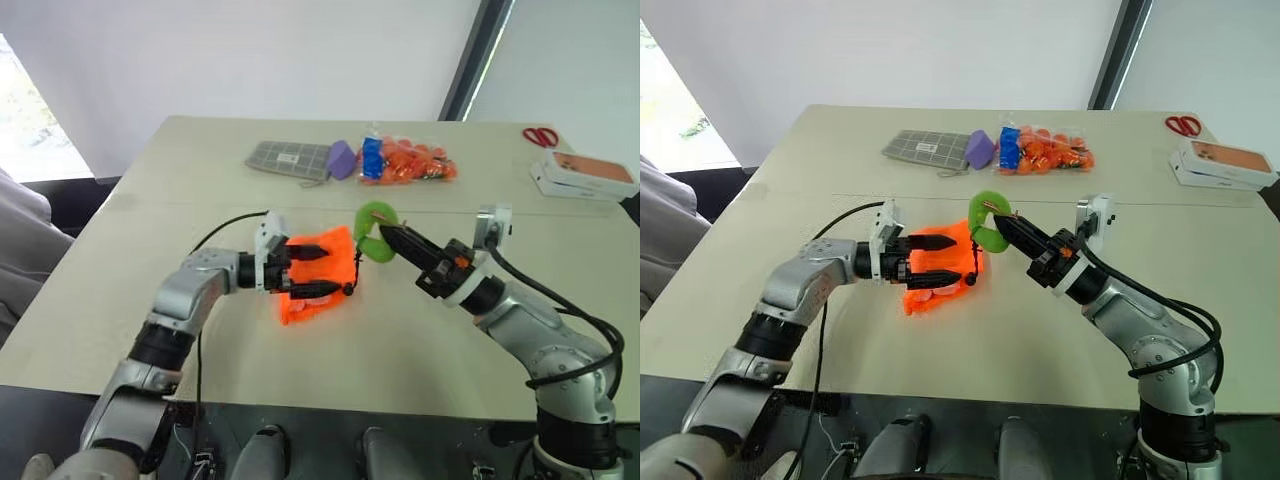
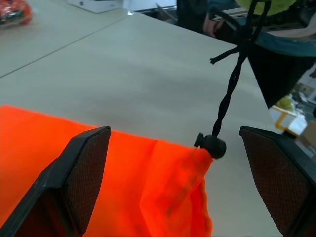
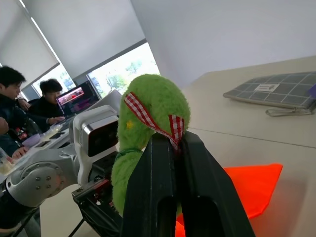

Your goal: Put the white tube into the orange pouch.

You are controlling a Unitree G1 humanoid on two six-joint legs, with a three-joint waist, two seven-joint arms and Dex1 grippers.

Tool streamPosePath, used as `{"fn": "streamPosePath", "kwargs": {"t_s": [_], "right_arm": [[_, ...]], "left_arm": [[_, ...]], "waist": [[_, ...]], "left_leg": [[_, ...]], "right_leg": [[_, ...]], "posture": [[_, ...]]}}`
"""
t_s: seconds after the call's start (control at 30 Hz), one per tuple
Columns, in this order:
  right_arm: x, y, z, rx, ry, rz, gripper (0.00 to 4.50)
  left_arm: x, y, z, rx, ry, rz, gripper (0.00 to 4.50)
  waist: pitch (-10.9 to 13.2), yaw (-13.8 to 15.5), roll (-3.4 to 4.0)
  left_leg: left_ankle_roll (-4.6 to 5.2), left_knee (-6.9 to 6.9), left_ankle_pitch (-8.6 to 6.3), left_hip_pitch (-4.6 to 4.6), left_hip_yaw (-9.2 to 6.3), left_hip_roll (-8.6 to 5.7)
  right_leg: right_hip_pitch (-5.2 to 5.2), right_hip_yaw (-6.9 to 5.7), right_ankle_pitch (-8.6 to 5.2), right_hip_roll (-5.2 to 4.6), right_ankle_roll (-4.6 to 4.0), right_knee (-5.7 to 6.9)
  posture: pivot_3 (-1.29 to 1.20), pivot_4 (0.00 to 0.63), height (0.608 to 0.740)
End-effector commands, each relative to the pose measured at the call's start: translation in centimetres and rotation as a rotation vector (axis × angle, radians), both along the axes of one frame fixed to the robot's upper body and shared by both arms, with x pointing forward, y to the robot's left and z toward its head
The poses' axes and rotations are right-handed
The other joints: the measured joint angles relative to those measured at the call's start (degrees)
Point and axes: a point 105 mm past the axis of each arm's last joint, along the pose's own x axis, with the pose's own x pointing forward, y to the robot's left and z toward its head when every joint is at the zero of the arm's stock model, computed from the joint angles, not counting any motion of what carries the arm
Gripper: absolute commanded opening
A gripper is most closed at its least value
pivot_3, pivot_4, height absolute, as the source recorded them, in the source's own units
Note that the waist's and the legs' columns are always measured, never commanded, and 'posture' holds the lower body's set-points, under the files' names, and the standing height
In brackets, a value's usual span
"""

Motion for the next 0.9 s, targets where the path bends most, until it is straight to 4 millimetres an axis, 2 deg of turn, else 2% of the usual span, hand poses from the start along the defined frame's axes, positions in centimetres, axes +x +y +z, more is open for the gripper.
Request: {"fn": "streamPosePath", "kwargs": {"t_s": [0.03,0.1,0.2,0.3,0.57,0.9], "right_arm": [[-0.5,-0.1,0.9,-0.007,-0.052,-0.019,0.01],[-0.3,-0.9,0.7,-0.011,-0.046,-0.068,0.01],[0.6,-3.4,-0.3,-0.033,-0.013,-0.214,0.01],[0.9,-4.9,-1.0,-0.045,0.008,-0.288,0.01],[1.1,-6.3,-1.4,-0.04,0.018,-0.364,0.01],[1.1,-5.9,-1.4,-0.041,0.009,-0.363,0.01]], "left_arm": [[-0.3,-0.5,0.5,0.012,-0.041,-0.072,4.48],[-0.6,-0.8,0.3,0.036,-0.048,-0.115,4.48],[-0.7,-1.2,-0.1,0.062,-0.052,-0.152,4.48],[-0.6,-1.4,-0.3,0.067,-0.053,-0.16,4.48],[-0.3,-2.3,-0.1,0.068,-0.062,-0.184,4.48],[-0.4,-2.8,-0.4,0.102,-0.067,-0.193,4.48]], "waist": [[0.0,0.06,0.0],[0.0,0.07,0.0],[0.0,0.18,0.0],[0.01,0.2,-0.01],[0.01,0.04,-0.01],[0.01,0.07,-0.01]], "left_leg": [[0.0,0.0,0.0,0.0,0.0,0.0],[0.0,0.0,0.0,0.0,0.0,0.0],[0.0,0.03,0.0,0.0,0.0,-0.02],[0.0,0.05,0.0,0.0,0.0,-0.02],[0.01,0.04,0.0,0.01,0.0,-0.01],[0.01,0.04,0.0,0.02,0.0,-0.01]], "right_leg": [[0.0,0.0,0.0,0.0,0.01,0.01],[0.01,0.0,0.0,0.0,0.01,0.01],[0.04,0.0,-0.01,-0.03,0.01,0.01],[0.05,0.0,-0.01,-0.03,0.01,0.01],[0.04,0.0,0.0,0.0,0.02,0.03],[0.05,-0.01,0.0,0.0,0.04,0.03]], "posture": [[0.0,0.15,0.724],[0.0,0.15,0.724],[0.0,0.15,0.724],[0.0,0.15,0.724],[0.0,0.15,0.724],[0.0,0.15,0.724]]}}
